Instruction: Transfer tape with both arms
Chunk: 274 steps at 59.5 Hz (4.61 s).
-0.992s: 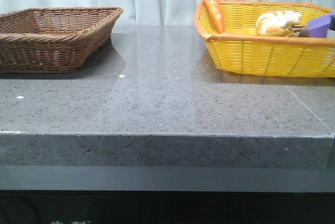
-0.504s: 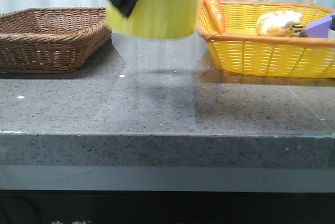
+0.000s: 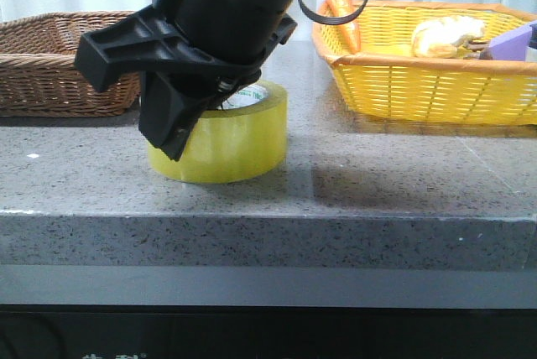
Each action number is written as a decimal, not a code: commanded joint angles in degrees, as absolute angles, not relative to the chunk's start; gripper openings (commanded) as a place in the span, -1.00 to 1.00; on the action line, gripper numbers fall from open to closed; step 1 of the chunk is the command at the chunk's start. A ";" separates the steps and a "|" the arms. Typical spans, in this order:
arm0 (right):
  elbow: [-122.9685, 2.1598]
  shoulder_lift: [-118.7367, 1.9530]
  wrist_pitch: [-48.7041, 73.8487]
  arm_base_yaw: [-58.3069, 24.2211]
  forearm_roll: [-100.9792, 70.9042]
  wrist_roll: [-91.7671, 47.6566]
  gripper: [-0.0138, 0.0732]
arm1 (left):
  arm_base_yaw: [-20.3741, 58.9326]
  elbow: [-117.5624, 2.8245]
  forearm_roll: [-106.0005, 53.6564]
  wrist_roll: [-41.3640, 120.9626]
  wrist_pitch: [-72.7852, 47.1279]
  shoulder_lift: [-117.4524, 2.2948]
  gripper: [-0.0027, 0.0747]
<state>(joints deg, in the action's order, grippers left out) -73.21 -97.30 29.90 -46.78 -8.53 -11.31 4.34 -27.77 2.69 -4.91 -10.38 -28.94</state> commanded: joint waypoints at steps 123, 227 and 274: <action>-24.40 -10.03 25.87 -6.14 -9.69 -4.01 -0.89 | 4.26 -29.80 2.84 -5.16 -5.65 -29.44 0.61; -23.52 -9.20 23.73 -6.14 -9.69 -4.01 -0.89 | 33.58 -62.90 -12.03 -3.67 -28.66 -86.74 -0.74; -23.52 -9.20 23.73 -6.14 -9.69 -4.01 -0.89 | 19.96 -85.58 -0.48 -3.67 -32.73 -83.70 -0.85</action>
<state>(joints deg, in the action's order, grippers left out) -22.24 -8.70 28.55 -6.54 -9.50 -3.94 22.89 -82.64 -0.65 -3.22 -38.22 -84.83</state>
